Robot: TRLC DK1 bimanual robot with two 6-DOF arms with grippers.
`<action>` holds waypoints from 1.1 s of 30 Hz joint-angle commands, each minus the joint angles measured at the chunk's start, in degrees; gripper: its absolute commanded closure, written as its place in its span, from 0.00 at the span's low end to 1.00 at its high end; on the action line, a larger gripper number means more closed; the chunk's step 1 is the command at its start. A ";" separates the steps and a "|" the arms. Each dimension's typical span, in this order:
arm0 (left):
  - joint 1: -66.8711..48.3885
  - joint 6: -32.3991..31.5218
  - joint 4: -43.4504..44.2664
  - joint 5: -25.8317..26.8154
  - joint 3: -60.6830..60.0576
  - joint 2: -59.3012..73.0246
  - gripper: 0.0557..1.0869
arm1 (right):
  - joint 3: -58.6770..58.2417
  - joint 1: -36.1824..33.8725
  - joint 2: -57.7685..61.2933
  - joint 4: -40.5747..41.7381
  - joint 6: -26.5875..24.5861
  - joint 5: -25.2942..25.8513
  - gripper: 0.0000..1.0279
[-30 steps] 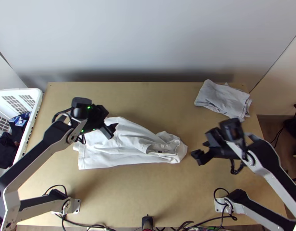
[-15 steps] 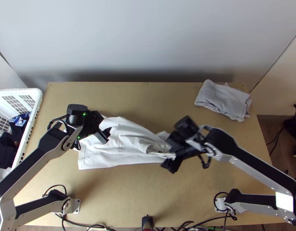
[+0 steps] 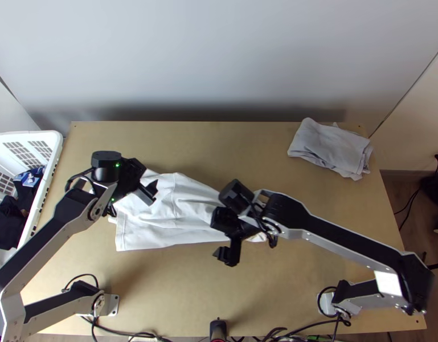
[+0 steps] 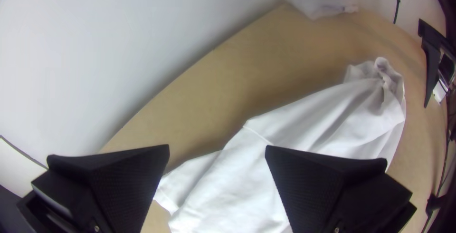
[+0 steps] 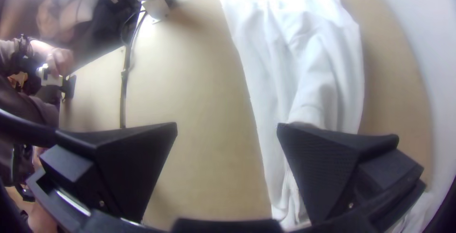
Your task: Fold the t-shirt
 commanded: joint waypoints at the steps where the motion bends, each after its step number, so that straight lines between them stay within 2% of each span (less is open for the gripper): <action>1: 1.45 -1.85 3.85 -0.19 -1.01 -1.34 0.05 | 2.10 -0.16 5.47 4.94 -5.90 2.59 0.05; 4: 1.45 -2.82 5.87 -0.10 -1.89 -2.13 0.05 | 2.80 -0.86 8.02 6.87 -8.45 3.91 0.05; 9: 1.45 -3.17 8.95 -0.19 -4.35 -3.01 0.05 | 5.00 -3.06 12.77 9.42 -9.85 3.91 0.05; 14: 2.59 -2.38 8.95 -0.10 -5.93 -5.55 0.05 | 5.26 -5.52 15.76 13.20 -11.44 3.91 0.05; 22: 6.37 -0.18 6.93 -0.02 -4.88 -10.04 0.05 | 5.79 -8.95 19.62 13.64 -11.26 3.82 0.06; 24: 7.25 -0.10 6.40 -0.10 -4.88 -10.65 0.05 | 5.88 -9.39 20.06 13.55 -11.35 3.82 0.23; 27: 8.04 0.52 5.78 -0.02 -5.14 -11.27 0.05 | 6.31 -10.26 19.89 13.55 -10.82 3.65 0.68; 28: 8.39 0.52 5.78 -0.02 -5.23 -11.53 0.05 | 6.49 -10.62 19.97 13.55 -10.82 3.30 0.81; 29: 8.74 0.61 5.78 0.07 -5.32 -11.53 0.05 | 6.58 -10.88 19.97 13.55 -10.82 2.94 0.89; 33: 9.18 0.52 5.78 0.16 -5.23 -11.88 0.05 | 6.23 -12.37 19.27 13.55 -9.33 2.50 0.91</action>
